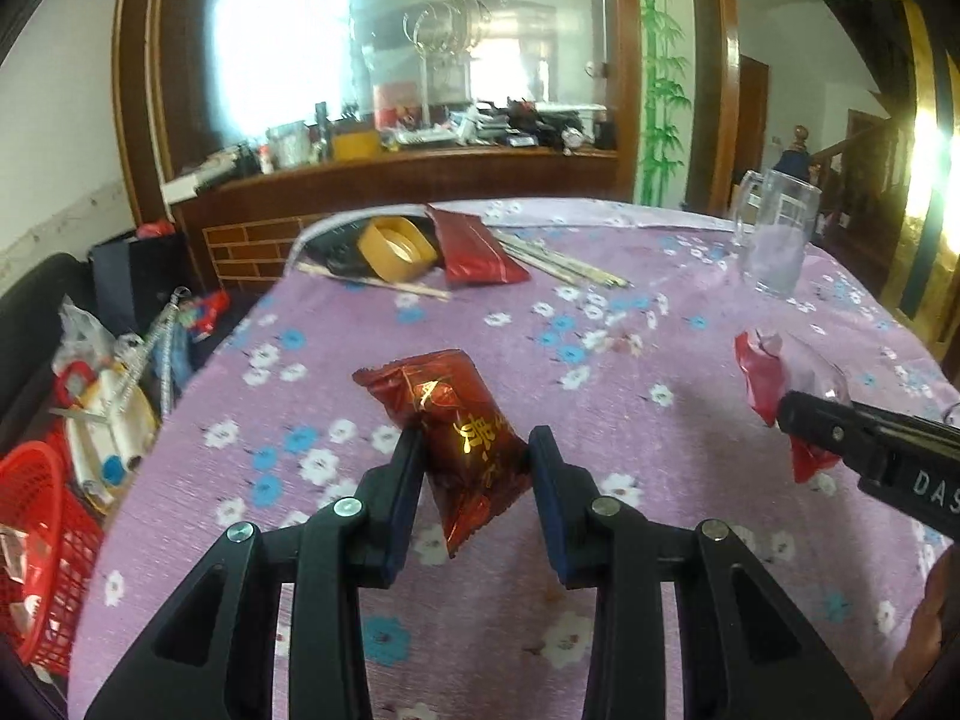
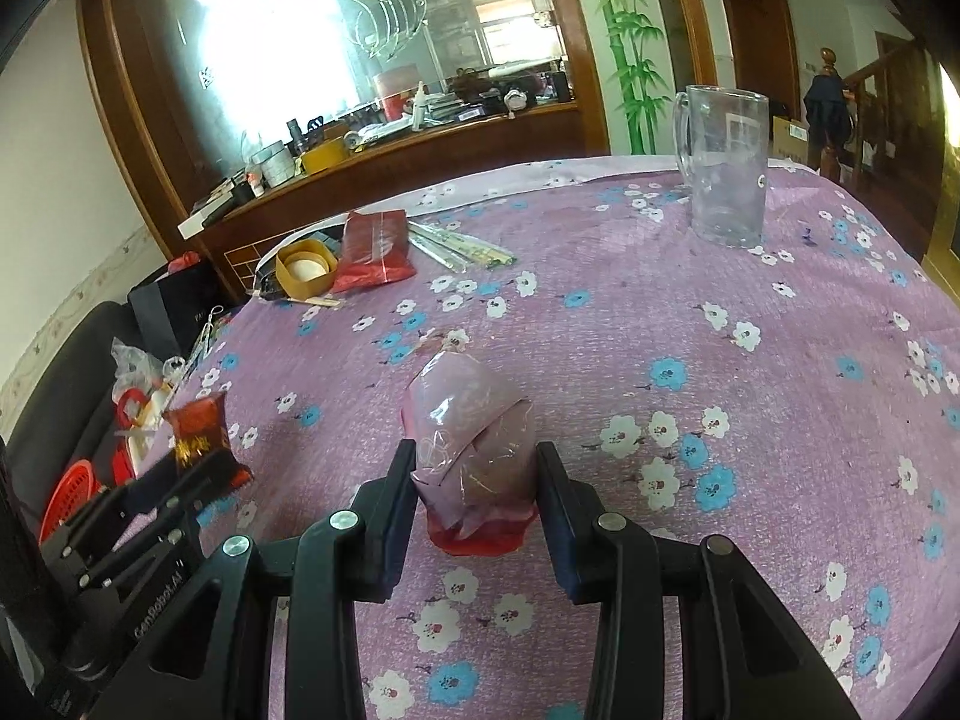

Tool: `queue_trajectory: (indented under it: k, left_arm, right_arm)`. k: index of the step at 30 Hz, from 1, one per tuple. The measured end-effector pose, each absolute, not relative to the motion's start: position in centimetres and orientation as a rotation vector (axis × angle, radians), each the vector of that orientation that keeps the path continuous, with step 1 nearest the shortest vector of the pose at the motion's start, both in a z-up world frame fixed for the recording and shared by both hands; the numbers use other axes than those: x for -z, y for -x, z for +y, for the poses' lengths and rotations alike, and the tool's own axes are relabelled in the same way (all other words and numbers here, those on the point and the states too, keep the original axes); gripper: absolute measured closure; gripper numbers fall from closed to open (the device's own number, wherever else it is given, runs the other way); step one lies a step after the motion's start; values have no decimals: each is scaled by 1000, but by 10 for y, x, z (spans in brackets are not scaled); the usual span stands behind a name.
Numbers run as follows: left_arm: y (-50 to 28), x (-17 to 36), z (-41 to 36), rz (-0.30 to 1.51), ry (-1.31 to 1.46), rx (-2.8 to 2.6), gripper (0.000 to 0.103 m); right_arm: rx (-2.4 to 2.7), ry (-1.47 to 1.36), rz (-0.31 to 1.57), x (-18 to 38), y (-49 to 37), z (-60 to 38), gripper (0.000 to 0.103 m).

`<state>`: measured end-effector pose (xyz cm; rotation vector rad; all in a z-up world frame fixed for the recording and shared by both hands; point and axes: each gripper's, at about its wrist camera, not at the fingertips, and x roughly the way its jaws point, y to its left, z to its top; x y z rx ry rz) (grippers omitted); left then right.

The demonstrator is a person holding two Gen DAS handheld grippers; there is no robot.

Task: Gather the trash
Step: 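Lift the snack packet and pink bag above the table with both grippers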

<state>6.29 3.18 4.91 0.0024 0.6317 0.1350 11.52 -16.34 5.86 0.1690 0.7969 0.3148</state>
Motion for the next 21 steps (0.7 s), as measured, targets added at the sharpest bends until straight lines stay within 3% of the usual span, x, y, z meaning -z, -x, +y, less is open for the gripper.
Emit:
queue_trajectory:
  k: [21]
  left_arm:
    - [-54, -56, 23, 545, -100, -214, 69]
  right_arm:
    - [-335, -134, 787, -57, -111, -152, 61]
